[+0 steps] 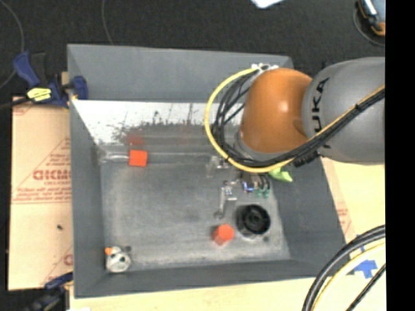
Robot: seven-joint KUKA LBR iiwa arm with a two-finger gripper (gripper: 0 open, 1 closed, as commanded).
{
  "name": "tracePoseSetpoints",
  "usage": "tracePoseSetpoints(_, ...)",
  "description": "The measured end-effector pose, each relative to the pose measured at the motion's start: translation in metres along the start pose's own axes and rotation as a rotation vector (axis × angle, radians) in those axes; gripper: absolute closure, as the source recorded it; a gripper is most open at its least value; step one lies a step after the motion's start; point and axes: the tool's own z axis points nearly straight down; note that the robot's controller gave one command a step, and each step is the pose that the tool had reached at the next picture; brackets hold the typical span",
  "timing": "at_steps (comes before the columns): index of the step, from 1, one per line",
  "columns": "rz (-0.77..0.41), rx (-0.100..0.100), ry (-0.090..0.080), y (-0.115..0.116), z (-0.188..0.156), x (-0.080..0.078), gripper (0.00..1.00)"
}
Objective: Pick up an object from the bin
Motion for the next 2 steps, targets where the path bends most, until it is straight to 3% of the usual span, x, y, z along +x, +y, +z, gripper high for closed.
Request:
tracePoseSetpoints(1,-0.19,0.0,0.004,0.003,0.092,0.056,0.0)
tracePoseSetpoints(2,-0.218,0.005,-0.006,-0.092,0.044,0.051,0.0)
